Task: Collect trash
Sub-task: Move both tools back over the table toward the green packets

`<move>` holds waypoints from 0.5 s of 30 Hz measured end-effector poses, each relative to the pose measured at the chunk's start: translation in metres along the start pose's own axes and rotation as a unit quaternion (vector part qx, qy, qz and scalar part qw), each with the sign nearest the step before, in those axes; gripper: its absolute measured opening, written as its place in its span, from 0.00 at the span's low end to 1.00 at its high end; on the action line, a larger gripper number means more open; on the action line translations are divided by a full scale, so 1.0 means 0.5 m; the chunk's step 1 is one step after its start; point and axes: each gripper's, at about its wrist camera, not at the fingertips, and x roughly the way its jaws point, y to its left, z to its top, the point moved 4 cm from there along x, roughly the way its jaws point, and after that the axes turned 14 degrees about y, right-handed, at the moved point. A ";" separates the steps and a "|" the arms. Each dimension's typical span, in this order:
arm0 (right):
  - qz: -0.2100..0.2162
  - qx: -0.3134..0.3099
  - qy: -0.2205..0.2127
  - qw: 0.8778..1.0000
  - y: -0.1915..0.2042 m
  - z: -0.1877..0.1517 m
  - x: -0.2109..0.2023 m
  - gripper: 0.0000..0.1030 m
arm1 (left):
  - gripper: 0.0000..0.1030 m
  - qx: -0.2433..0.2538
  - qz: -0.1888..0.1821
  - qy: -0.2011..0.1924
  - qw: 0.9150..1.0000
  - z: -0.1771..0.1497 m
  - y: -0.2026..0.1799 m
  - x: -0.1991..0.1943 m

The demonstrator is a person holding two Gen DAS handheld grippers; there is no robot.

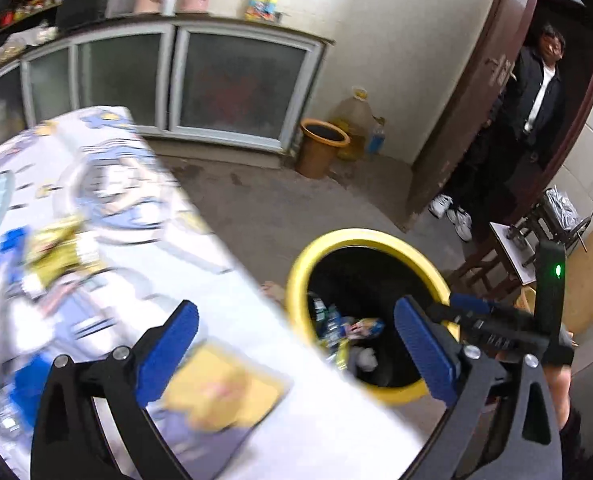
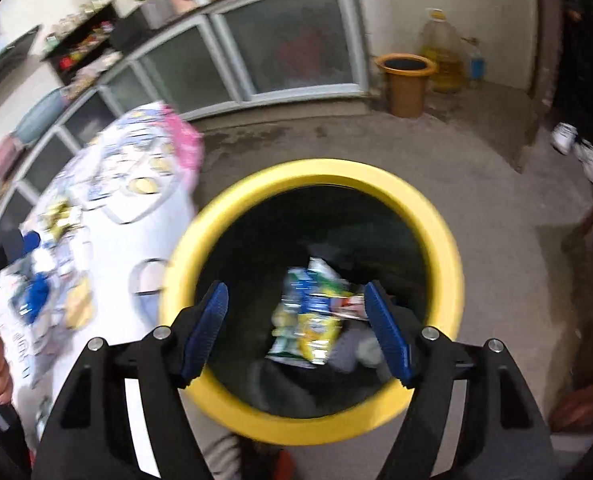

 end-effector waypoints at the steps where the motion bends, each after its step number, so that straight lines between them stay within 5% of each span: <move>1: 0.017 -0.018 0.001 1.000 0.031 0.002 -0.004 0.71 | 0.92 -0.004 0.013 -0.009 1.000 -0.019 0.024 -0.026; 5: 0.094 -0.077 0.004 0.993 0.159 0.005 -0.018 0.74 | 0.92 -0.033 0.085 -0.048 0.995 -0.114 0.144 -0.147; 9: 0.188 -0.145 0.021 0.971 0.309 0.014 -0.022 0.77 | 0.92 -0.063 0.173 -0.065 0.981 -0.198 0.250 -0.225; 15: 0.266 -0.193 0.097 0.940 0.526 0.040 0.019 0.85 | 0.92 -0.089 0.212 -0.056 0.972 -0.251 0.360 -0.223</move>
